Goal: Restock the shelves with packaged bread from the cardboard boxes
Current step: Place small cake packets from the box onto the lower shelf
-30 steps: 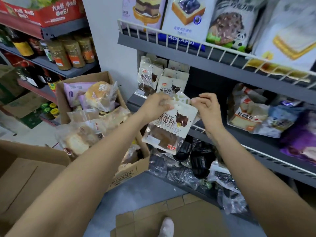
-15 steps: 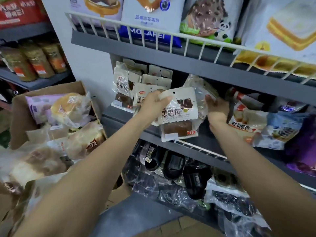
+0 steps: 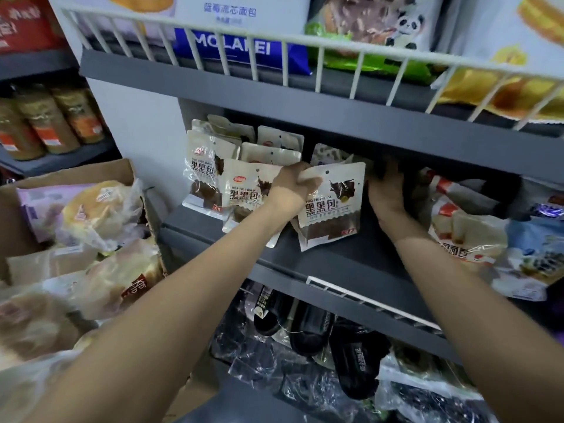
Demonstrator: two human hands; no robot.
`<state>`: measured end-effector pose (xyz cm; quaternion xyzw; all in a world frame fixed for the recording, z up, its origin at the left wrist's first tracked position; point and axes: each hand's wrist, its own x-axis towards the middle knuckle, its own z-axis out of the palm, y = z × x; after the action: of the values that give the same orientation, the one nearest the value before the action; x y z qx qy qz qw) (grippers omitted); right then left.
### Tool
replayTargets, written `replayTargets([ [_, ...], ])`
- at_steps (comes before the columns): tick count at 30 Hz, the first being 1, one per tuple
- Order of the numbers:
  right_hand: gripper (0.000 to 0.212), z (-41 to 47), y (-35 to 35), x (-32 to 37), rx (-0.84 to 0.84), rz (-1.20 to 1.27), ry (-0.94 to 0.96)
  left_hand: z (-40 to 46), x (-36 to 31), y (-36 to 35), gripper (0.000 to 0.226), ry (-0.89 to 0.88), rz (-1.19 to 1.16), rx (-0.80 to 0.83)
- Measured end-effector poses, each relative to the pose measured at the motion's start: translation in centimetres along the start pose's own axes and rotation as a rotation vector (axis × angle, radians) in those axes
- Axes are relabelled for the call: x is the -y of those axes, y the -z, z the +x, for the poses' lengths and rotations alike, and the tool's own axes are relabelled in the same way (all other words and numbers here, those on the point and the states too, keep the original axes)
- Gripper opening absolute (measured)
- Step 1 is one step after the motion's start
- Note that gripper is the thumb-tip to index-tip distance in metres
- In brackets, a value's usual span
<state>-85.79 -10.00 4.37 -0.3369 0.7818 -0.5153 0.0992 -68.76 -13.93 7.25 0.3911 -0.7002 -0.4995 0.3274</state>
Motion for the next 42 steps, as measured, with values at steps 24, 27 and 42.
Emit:
replayTargets([
  [24,0.056,-6.4,0.0,1.7,-0.007,-0.177,0.161,0.1,-1.1,0.2,0.059,-0.338,1.115,0.014],
  [27,0.060,-7.4,1.1,3.5,0.022,-0.424,0.306,-1.4,-1.2,1.3,0.058,-0.345,1.005,-0.020],
  [42,0.057,-7.9,1.1,2.9,0.334,-0.362,-0.044,-2.2,0.2,-0.9,0.070,-0.048,0.798,0.403],
])
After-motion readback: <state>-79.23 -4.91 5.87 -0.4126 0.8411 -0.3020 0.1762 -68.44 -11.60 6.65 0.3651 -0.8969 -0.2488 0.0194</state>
